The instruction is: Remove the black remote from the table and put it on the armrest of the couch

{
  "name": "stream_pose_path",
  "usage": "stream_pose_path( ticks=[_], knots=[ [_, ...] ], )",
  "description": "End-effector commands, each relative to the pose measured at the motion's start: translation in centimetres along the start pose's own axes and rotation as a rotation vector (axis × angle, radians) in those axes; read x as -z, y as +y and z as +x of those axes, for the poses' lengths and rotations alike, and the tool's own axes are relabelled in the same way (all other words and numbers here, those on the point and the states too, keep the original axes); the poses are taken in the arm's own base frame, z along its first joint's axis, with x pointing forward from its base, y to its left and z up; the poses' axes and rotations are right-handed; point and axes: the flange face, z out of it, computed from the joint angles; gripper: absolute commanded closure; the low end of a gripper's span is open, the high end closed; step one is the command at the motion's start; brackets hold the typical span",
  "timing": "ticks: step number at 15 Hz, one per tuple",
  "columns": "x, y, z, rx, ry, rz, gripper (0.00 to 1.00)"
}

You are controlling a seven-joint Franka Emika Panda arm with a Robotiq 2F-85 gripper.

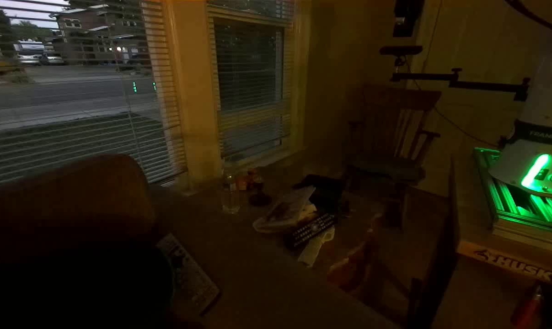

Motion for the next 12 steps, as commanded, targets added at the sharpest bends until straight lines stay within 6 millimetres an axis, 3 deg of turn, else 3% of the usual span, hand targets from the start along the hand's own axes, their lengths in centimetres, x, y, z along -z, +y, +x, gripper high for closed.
stream_pose_path(
  ticks=[1, 7, 12],
  knots=[
    [0.1, 0.0, 0.0, 0.0, -0.001, 0.0, 0.0],
    [0.1, 0.0, 0.0, 0.0, -0.001, 0.0, 0.0],
    [-5.2, -1.1, 2.8, 0.18, -0.034, 0.05, 0.0]
  ],
)
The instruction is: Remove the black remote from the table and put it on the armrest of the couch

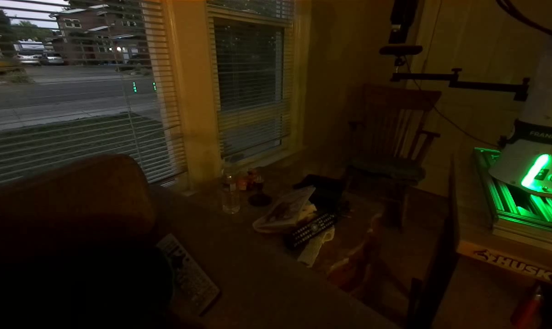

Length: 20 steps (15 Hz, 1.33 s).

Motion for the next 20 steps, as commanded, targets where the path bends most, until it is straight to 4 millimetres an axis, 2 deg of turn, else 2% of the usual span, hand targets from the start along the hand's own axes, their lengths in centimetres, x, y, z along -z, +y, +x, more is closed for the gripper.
stream_pose_path(
  ticks=[1, 5, 11, 16, 20],
  knots=[
    [-4.8, -1.1, 2.5, 0.16, -0.054, 0.06, 0.0],
    [-10.0, -3.9, 4.7, 0.385, -0.067, 0.049, 0.0],
    [-18.0, -9.2, 5.2, 0.698, -0.096, 0.0, 0.0],
    [-22.4, -12.1, 4.8, 0.925, -0.079, -0.131, 0.0],
    [-25.2, -13.7, 4.2, 0.988, -0.079, -0.134, 0.0]
  ],
)
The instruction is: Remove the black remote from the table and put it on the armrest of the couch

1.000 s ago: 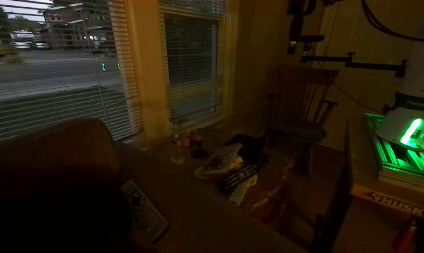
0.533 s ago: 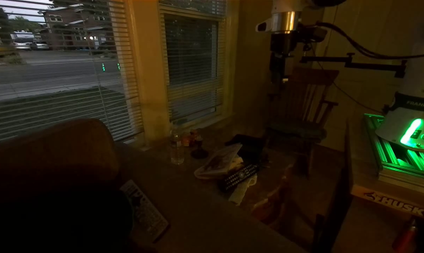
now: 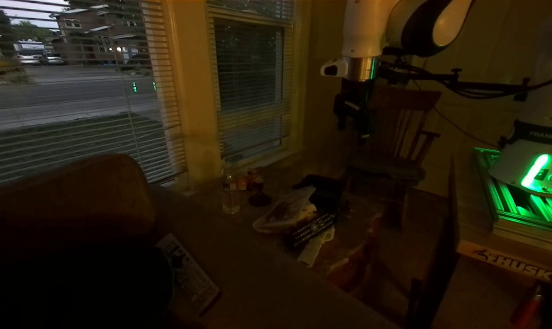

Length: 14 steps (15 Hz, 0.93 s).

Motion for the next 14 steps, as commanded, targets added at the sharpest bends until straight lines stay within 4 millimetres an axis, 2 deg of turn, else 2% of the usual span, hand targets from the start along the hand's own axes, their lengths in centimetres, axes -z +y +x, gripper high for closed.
stream_pose_path(
  ticks=[1, 4, 5, 11, 14],
  knots=[
    [-2.3, -1.6, 1.9, 0.042, 0.013, 0.011, 0.0],
    [-3.9, -2.9, 2.6, 0.046, 0.055, 0.031, 0.0],
    [-2.9, -2.3, 1.6, 0.048, 0.03, 0.04, 0.0],
    [-3.3, -2.3, 1.6, 0.043, 0.029, 0.045, 0.0],
    [-6.0, -2.5, 1.5, 0.062, 0.024, 0.026, 0.0]
  ],
)
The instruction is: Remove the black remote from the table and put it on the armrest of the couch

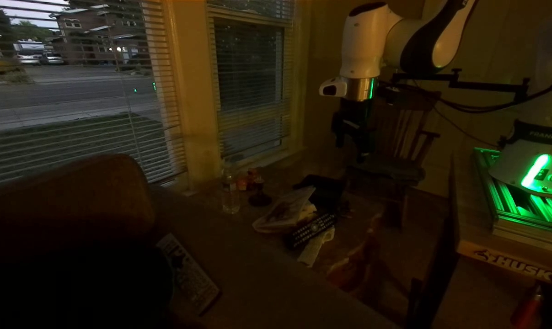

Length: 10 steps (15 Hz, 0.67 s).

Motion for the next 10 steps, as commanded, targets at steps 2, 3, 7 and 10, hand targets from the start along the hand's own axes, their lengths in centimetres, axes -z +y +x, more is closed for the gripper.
stream_pose_path(
  ticks=[2, 3, 7, 10],
  knots=[
    [-3.7, -0.3, 0.3, 0.03, 0.023, -0.034, 0.0],
    [-4.6, -0.5, 0.4, 0.04, 0.028, -0.031, 0.0],
    [-7.5, -0.8, 1.0, 0.09, 0.039, -0.071, 0.0],
    [-9.3, -1.4, 1.9, 0.089, 0.017, -0.125, 0.0]
  ],
)
